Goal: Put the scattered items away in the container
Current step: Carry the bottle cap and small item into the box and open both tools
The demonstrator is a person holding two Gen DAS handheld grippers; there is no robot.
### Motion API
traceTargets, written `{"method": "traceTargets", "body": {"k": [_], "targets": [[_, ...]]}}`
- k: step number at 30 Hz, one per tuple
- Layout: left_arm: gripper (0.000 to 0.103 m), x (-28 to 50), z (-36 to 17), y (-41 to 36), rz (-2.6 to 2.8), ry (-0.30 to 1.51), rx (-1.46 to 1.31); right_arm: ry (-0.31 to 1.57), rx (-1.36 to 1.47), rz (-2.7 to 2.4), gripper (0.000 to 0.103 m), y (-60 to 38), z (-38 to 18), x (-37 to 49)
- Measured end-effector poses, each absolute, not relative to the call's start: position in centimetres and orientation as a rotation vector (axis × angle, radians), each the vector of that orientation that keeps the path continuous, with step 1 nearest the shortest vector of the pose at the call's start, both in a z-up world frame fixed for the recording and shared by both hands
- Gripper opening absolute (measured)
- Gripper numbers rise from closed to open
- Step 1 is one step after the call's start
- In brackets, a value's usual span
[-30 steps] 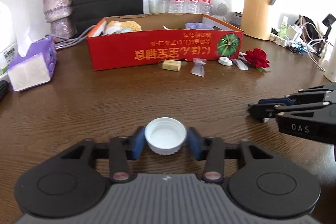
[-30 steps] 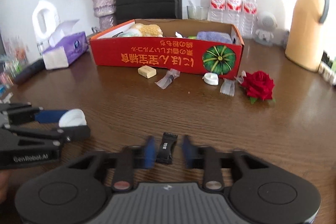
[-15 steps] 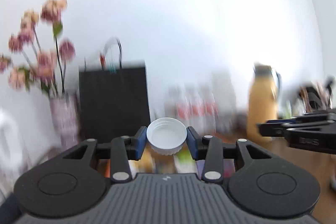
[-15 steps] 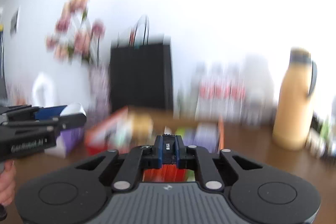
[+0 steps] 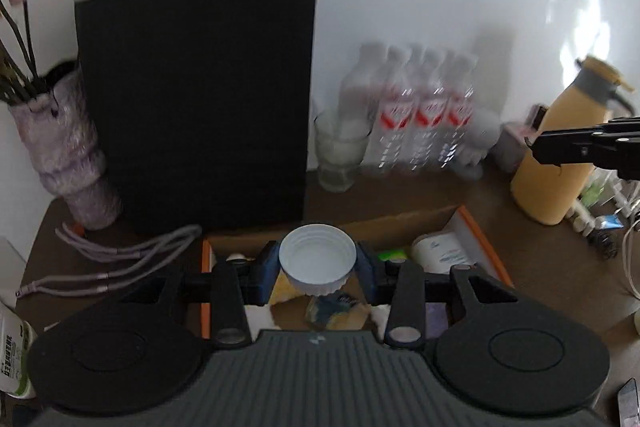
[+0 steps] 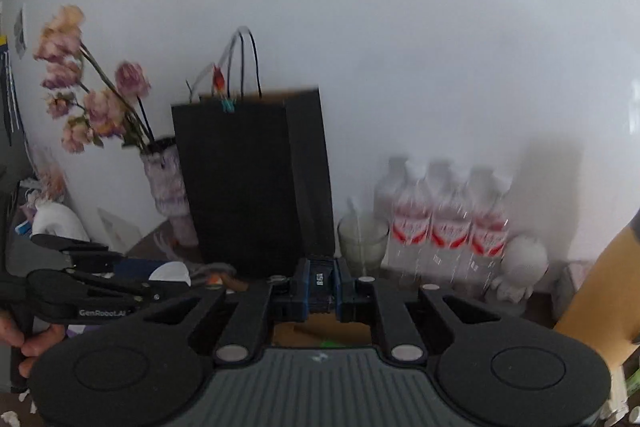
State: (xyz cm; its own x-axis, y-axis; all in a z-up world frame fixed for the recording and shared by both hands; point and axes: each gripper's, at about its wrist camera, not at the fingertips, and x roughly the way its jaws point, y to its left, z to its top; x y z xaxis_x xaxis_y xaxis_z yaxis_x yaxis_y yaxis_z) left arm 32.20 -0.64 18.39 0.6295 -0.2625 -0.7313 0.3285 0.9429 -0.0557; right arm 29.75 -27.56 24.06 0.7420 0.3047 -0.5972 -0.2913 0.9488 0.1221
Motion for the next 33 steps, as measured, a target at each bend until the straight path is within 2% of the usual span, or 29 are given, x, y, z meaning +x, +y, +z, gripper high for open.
{"method": "traceTargets", "body": {"k": [5,10,14,17,19,21,23,25,27,29,30,33], "targets": [[0.041,38.5,11.3,-1.1,-0.377,1.03,0.114,0.987,0.003,0.312,0.01,-25.5,15.3,38.1],[0.041,39.9,6.4,-2.0,-0.414,1.139,0.16,1.186,-0.008,0.279,0.011,-24.6,6.9,42.9],[0.048,40.5,4.6,-2.0,-0.436,1.173,0.178,1.254,-0.02,0.287,0.011,-23.9,4.2,44.1],[0.049,40.8,5.0,-1.6,-0.438,1.186,0.138,1.285,-0.013,0.287,0.015,-23.5,3.8,44.6],[0.056,40.8,5.9,-1.6,-0.44,1.183,0.129,1.293,-0.016,0.277,0.016,-23.4,4.0,44.7],[0.064,40.6,7.2,-1.7,-0.436,1.177,0.132,1.279,-0.015,0.269,0.023,-23.5,5.2,44.5],[0.071,40.1,8.6,-1.7,-0.416,1.16,0.131,1.253,-0.028,0.251,0.047,-23.8,7.0,43.9],[0.08,39.5,9.9,-1.3,-0.382,1.14,0.109,1.228,-0.033,0.23,0.05,-24.3,9.0,43.0],[0.083,38.5,11.3,-1.0,-0.35,1.121,0.091,1.206,-0.019,0.225,0.051,-24.8,10.8,41.8],[0.085,36.9,12.5,-0.9,-0.308,1.066,0.088,1.171,-0.004,0.21,0.06,-25.1,12.4,40.4],[0.086,36.0,13.1,-0.9,-0.281,1.026,0.088,1.146,0.004,0.204,0.069,-25.2,13.2,39.5],[0.098,31.8,14.9,-0.3,-0.219,0.84,0.058,1.04,0.015,0.224,0.072,-25.0,14.9,36.1]]}}
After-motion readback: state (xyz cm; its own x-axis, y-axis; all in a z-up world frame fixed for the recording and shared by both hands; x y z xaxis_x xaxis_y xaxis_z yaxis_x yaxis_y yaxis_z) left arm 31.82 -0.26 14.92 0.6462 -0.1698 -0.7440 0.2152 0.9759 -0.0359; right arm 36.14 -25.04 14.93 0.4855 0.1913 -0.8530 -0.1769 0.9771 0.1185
